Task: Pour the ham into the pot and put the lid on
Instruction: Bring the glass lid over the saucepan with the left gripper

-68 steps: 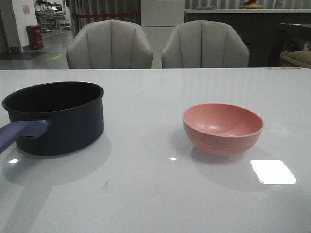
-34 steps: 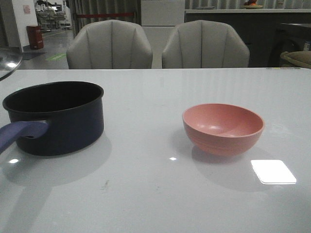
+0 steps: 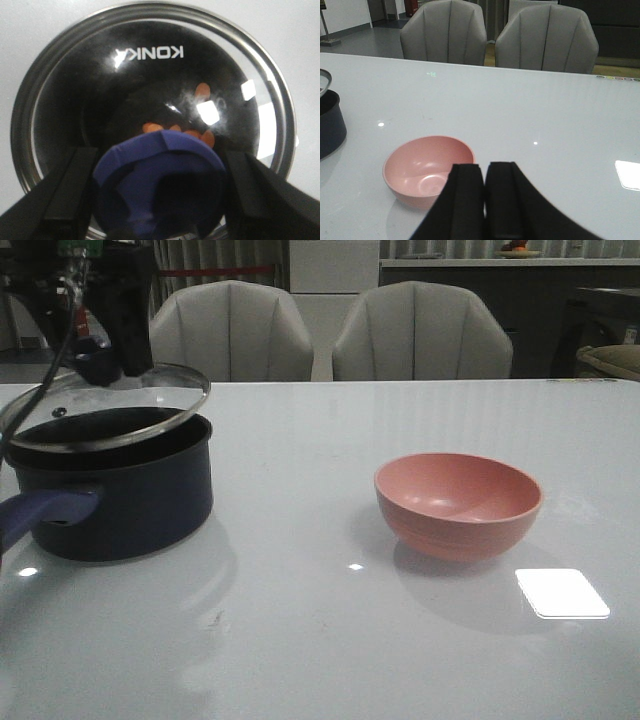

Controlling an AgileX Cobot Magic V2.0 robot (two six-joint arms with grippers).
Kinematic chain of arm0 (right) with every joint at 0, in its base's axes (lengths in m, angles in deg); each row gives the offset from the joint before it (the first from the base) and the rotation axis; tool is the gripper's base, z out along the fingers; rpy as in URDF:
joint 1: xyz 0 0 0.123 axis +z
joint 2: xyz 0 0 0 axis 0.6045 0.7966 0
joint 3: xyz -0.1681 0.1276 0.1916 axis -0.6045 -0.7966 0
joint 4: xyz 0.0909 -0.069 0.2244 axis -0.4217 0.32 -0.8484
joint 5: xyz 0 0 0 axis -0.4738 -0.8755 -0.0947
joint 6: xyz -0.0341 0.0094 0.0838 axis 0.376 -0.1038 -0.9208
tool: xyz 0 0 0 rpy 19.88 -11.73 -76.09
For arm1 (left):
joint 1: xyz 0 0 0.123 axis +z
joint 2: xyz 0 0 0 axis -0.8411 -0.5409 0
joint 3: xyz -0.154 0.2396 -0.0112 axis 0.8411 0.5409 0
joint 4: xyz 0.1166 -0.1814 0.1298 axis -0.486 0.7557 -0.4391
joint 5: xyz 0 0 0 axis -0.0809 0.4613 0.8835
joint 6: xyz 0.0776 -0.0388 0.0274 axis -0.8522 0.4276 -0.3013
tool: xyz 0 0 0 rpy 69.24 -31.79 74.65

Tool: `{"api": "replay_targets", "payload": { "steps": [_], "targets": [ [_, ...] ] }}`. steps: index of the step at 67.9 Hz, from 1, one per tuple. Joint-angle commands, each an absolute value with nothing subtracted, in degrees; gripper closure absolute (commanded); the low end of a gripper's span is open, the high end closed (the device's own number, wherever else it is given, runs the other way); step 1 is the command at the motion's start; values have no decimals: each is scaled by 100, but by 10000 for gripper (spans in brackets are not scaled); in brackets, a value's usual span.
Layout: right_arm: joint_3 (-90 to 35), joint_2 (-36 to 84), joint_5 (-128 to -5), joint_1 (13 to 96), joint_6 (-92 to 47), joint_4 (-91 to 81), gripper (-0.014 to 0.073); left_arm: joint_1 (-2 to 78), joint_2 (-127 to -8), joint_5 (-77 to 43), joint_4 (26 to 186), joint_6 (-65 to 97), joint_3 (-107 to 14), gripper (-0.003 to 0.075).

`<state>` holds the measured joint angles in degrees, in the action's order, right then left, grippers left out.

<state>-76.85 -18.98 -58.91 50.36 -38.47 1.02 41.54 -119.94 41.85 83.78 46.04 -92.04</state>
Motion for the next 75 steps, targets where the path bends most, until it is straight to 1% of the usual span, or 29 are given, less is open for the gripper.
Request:
{"api": "replay_targets", "payload": {
  "steps": [1, 32, 50, 62, 68, 75],
  "targets": [
    [-7518, -1851, -5388, 5027, -3829, 93, 428, 4045, -11815, 4295, 8175, 4600, -9397, 358],
    [-7518, -1851, -5388, 5027, -3829, 93, 428, 4045, -11864, 3786, 8135, 4600, -9397, 358],
    [-7518, -1851, -5388, 5027, -3829, 93, 428, 4045, -11904, 3862, 8125, 4600, -9397, 358],
    [-7518, -1851, -5388, 5027, -3829, 93, 428, 4045, -12039, 4119, 8134, 4600, -9397, 358],
    [-7518, -1851, -5388, 5027, -3829, 93, 428, 4045, -12102, 4172, 8134, 4600, -9397, 343],
    [-7518, -1851, -5388, 5027, -3829, 93, 428, 4045, -12134, 4130, 8134, 4600, -9397, 285]
  ]
}}
